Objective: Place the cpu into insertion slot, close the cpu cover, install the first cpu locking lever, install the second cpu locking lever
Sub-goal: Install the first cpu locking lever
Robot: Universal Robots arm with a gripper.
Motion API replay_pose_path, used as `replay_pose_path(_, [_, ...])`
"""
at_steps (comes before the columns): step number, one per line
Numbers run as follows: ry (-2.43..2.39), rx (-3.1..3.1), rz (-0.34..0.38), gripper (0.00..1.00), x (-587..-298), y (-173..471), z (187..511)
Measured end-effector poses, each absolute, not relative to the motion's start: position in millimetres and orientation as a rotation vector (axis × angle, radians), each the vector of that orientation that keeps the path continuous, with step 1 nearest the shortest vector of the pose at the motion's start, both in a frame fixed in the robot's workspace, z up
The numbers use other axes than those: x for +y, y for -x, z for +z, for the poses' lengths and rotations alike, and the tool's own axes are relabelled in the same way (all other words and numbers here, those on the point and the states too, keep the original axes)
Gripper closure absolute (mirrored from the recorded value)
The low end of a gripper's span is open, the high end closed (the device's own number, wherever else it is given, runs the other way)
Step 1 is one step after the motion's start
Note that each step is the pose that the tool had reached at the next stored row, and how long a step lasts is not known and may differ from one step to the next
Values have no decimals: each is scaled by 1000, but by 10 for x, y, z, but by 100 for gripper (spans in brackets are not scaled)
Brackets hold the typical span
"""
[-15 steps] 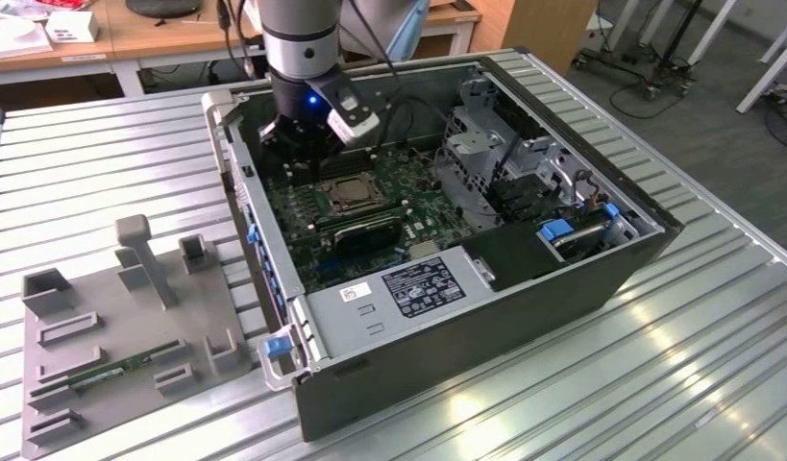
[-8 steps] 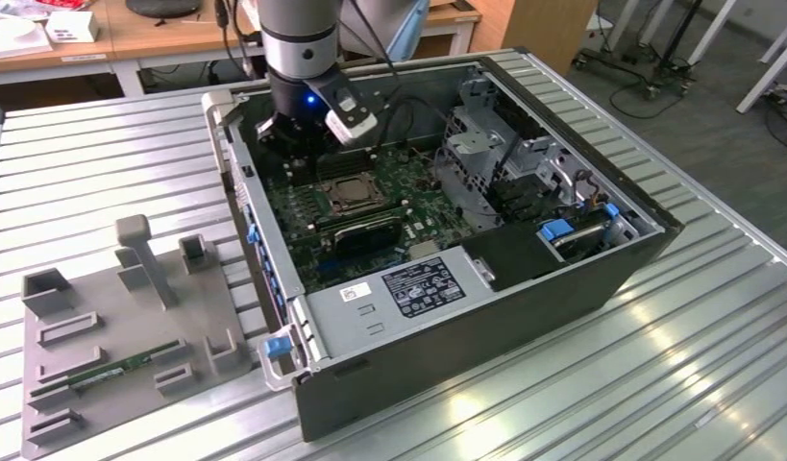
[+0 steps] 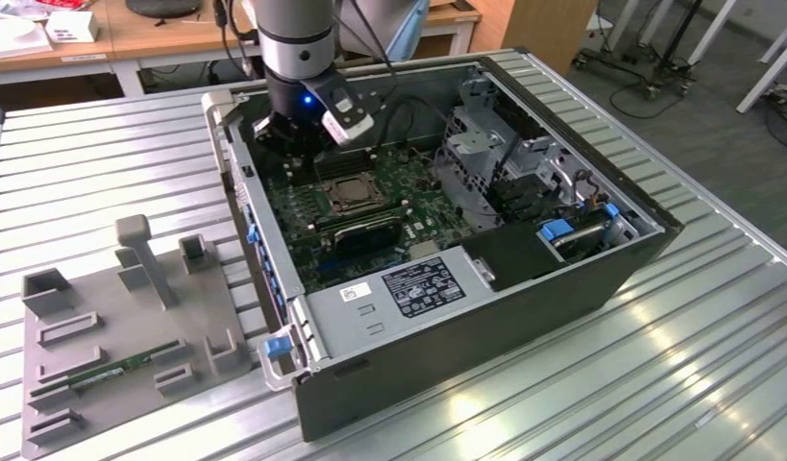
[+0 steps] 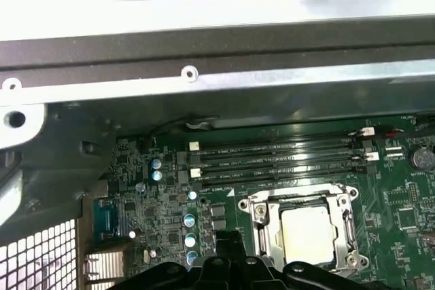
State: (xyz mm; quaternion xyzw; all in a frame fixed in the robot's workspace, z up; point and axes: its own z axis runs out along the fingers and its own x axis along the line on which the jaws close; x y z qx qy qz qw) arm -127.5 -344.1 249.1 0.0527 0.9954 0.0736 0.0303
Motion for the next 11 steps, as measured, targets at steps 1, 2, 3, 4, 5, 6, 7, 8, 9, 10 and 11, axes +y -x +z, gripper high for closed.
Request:
replay_pose_path(1, [-162, 3068, 227, 89, -3430, 1275, 2491])
replay_pose_path(2, [-162, 3068, 228, 89, -3417, 1275, 2491])
replay_pose_path(3, [-163, 3068, 228, 89, -3404, 1275, 2491])
replay_pose_path(4, [-163, 3068, 229, 89, -3394, 1275, 2491])
replay_pose_path(5, [-163, 3068, 230, 89, -3385, 1275, 2491])
replay_pose_path(6, [-163, 3068, 231, 89, -3374, 1276, 2491])
replay_pose_path(7, [-163, 3068, 232, 89, -3366, 1277, 2492])
replay_pose_path(8, [-163, 3068, 232, 89, -3360, 1277, 2491])
replay_pose_path(9, [-163, 3068, 233, 89, -3355, 1277, 2491])
replay_pose_path(10, [-163, 3068, 233, 89, -3349, 1277, 2491])
replay_pose_path(11, [-163, 3068, 234, 89, -3344, 1277, 2490])
